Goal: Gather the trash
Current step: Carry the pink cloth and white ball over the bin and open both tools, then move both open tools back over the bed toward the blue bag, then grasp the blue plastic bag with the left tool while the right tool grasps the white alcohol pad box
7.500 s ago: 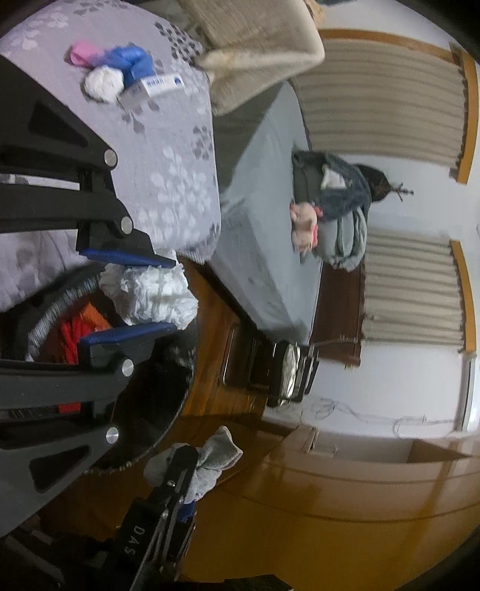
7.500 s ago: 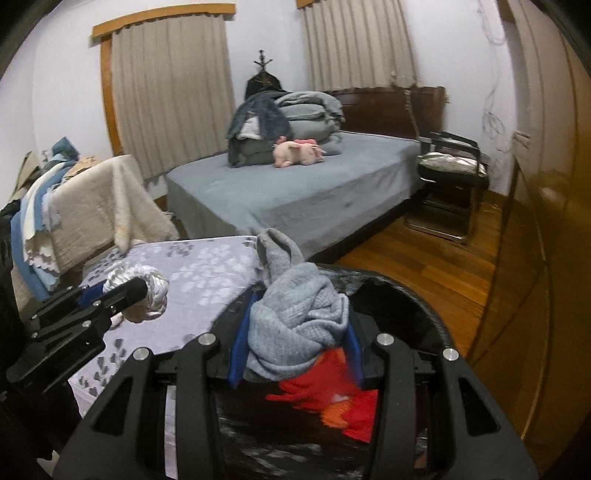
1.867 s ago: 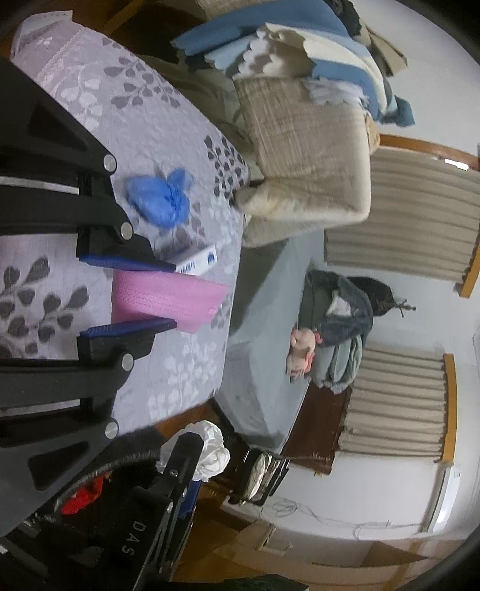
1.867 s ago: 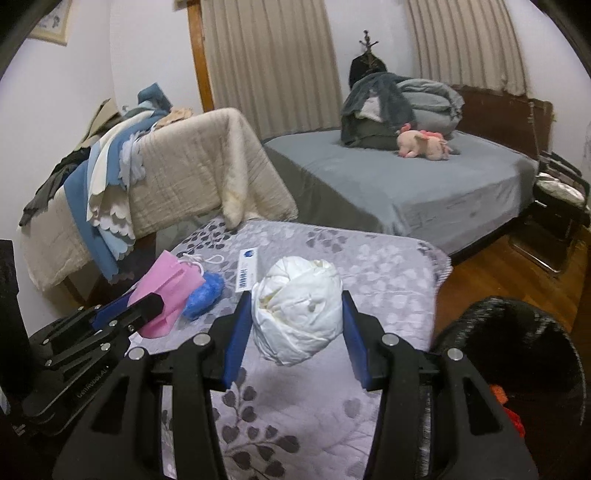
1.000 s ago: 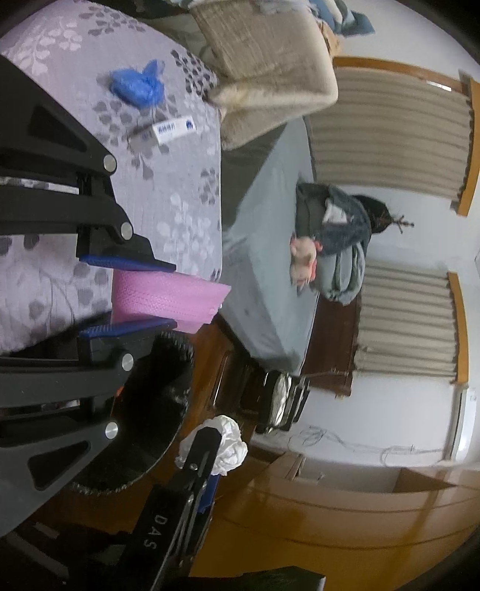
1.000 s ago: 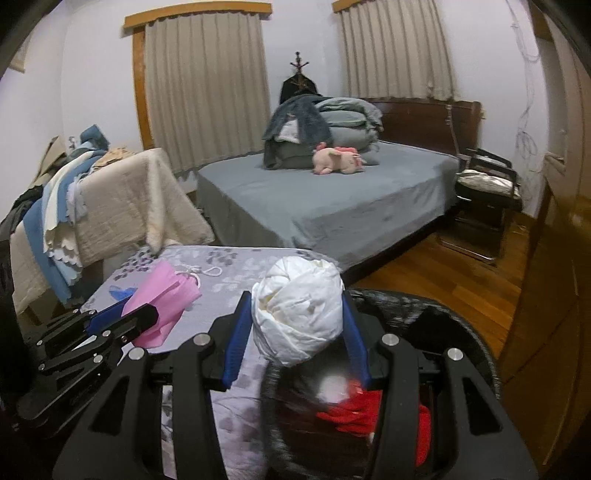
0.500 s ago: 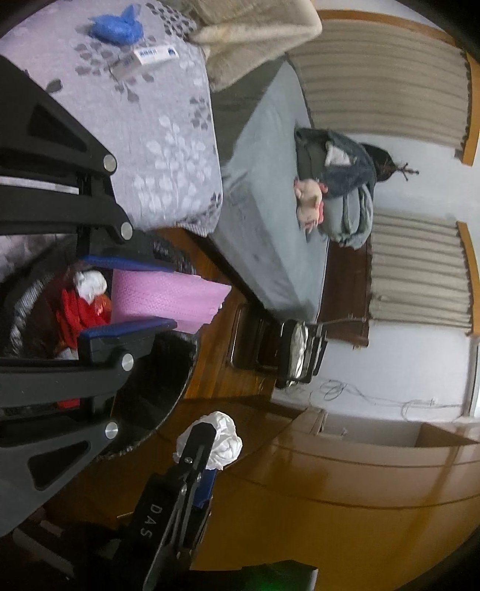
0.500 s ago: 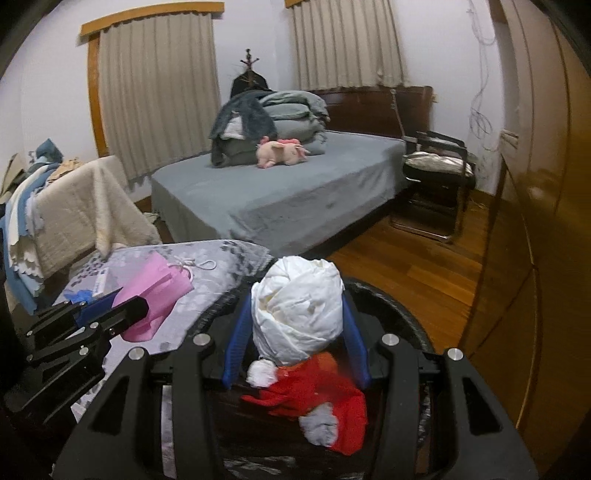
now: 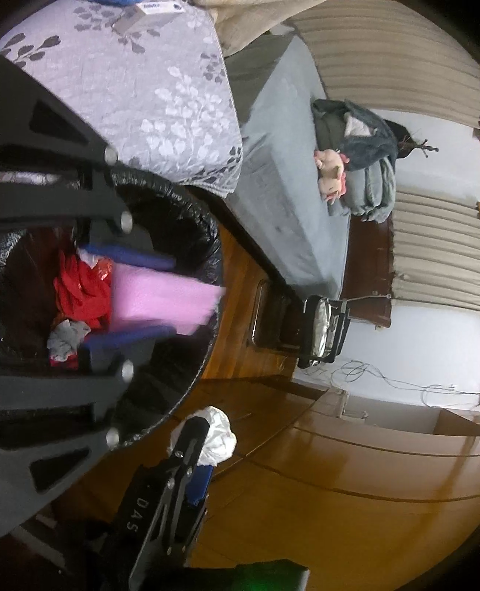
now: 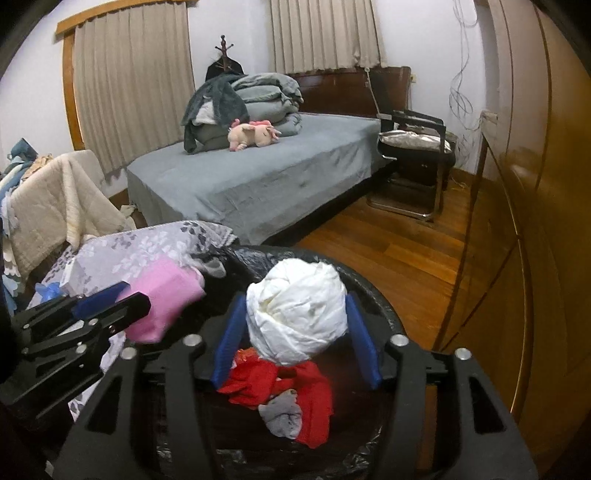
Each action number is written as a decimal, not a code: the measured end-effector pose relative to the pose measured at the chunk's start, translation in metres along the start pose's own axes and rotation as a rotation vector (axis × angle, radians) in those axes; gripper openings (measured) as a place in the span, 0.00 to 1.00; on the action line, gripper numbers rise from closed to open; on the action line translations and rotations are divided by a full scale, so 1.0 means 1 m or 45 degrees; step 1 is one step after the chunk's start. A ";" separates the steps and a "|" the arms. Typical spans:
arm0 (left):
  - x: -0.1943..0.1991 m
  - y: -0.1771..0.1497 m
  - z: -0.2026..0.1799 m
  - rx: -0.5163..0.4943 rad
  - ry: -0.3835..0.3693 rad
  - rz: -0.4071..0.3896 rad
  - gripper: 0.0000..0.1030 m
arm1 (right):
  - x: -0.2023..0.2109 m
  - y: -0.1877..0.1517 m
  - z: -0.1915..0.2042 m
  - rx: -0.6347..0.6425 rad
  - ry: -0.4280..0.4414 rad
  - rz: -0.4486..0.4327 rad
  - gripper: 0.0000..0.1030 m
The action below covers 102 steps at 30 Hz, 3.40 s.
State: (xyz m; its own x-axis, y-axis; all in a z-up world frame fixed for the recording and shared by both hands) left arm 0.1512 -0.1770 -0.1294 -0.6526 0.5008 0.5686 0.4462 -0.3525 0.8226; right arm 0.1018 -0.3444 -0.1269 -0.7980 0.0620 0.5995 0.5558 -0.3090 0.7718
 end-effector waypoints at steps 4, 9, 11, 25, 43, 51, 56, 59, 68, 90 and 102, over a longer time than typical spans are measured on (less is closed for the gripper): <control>0.001 -0.005 0.005 0.016 -0.007 0.008 0.51 | 0.001 -0.002 -0.004 -0.007 -0.008 -0.010 0.70; 0.015 -0.008 0.019 0.029 0.048 -0.003 0.69 | 0.008 -0.001 0.001 -0.010 0.008 -0.047 0.88; 0.024 -0.009 0.028 0.035 0.082 -0.018 0.76 | 0.012 0.000 0.006 -0.012 0.020 -0.060 0.91; 0.099 -0.038 0.120 0.180 0.368 -0.060 0.89 | 0.002 0.000 0.095 0.065 0.190 -0.045 0.94; 0.159 -0.111 0.263 0.375 0.762 0.003 0.89 | -0.066 -0.031 0.264 0.230 0.402 0.050 0.94; 0.142 -0.146 0.316 0.442 0.824 0.091 0.88 | -0.104 -0.051 0.311 0.254 0.416 0.108 0.94; 0.122 -0.159 0.342 0.478 0.799 0.155 0.85 | -0.124 -0.061 0.335 0.297 0.416 0.131 0.94; 0.110 -0.165 0.354 0.497 0.774 0.191 0.83 | -0.134 -0.063 0.344 0.302 0.414 0.143 0.94; 0.081 -0.177 0.371 0.538 0.696 0.269 0.65 | -0.148 -0.067 0.358 0.326 0.416 0.167 0.94; 0.133 -0.191 0.385 0.579 0.793 0.197 0.54 | -0.149 -0.093 0.422 0.437 0.539 0.204 0.94; 0.144 -0.199 0.394 0.608 0.829 0.191 0.54 | -0.177 -0.105 0.450 0.495 0.477 0.280 0.74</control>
State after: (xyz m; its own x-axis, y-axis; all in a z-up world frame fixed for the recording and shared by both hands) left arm 0.2098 0.2773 -0.2086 -0.7246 -0.1360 0.6757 0.6734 0.0692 0.7360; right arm 0.2898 0.1037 -0.2190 -0.6431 -0.3261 0.6929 0.7058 0.0987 0.7015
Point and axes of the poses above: each gripper's, at about its wrist camera, not at the fingertips, and x roughly against the way its jaws point, z to its left, y to its top, the point moved 2 cm from there along -x, roughly the way its jaws point, and after that the axes turned 11 degrees about -x, right-handed, at the moved point
